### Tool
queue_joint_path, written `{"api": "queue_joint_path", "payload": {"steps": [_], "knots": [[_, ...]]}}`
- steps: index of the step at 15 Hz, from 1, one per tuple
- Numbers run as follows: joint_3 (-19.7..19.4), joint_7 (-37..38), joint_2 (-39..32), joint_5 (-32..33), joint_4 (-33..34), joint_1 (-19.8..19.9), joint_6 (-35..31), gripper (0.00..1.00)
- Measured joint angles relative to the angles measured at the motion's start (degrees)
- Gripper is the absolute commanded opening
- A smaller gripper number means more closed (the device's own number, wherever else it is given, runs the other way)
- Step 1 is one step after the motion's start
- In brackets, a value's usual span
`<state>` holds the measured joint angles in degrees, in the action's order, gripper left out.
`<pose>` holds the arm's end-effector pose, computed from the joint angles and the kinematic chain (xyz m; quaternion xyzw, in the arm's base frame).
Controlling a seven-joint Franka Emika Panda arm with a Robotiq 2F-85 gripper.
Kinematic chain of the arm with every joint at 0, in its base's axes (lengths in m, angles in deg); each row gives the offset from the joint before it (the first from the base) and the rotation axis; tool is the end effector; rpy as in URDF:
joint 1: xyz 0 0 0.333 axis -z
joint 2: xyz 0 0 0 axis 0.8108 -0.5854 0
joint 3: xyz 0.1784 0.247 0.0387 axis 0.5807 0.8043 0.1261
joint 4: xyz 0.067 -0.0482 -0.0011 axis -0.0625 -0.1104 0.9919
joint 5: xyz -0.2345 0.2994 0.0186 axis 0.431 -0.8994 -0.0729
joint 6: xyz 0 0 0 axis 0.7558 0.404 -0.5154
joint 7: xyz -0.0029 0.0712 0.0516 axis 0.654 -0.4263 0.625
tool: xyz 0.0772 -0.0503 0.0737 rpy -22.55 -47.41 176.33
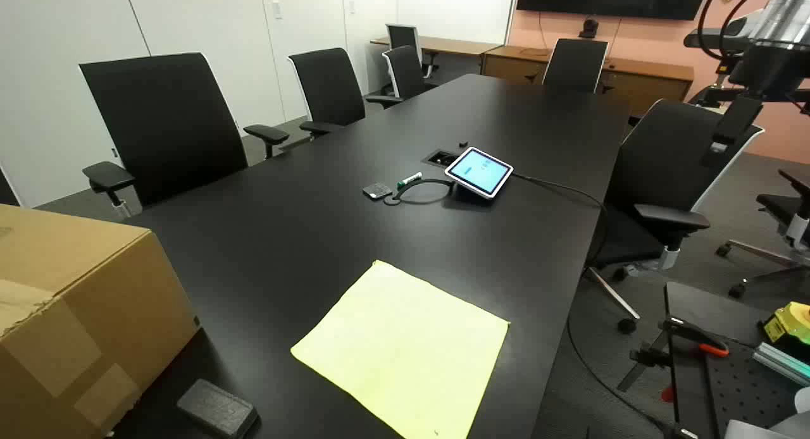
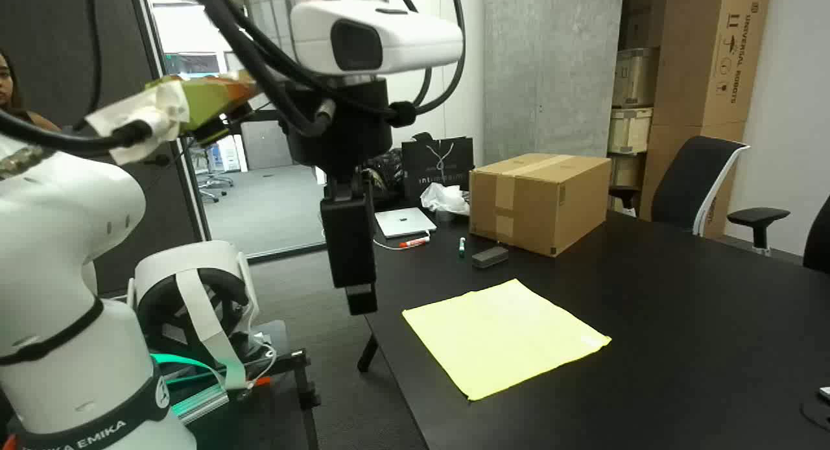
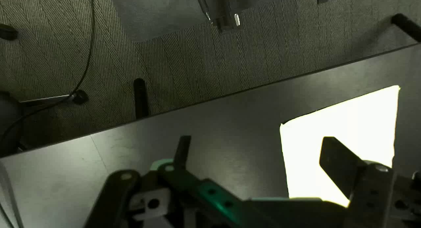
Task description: Fold the towel in half
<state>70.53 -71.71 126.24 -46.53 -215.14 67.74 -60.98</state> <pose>0.2709 -0.1752 0.4327 -0.9907 0.1218 -0.0271 0.0536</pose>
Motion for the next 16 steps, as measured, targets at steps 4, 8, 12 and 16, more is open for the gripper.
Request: {"api": "queue_joint_path", "payload": {"steps": [4,8,12,16], "knots": [[0.12,0.00,-0.16,0.00,-0.10,0.00,0.00,1.00],[1.15,-1.69,-2.79,0.00,-0.79,-1.67,-1.68,1.00],[3.57,-5.66,-9.00,-0.13,-2.76,-7.48,-9.24,1.00],[6.04,-10.33,-19.27,-0.71,-4.07,-14.26,-22.32,1.00]]}}
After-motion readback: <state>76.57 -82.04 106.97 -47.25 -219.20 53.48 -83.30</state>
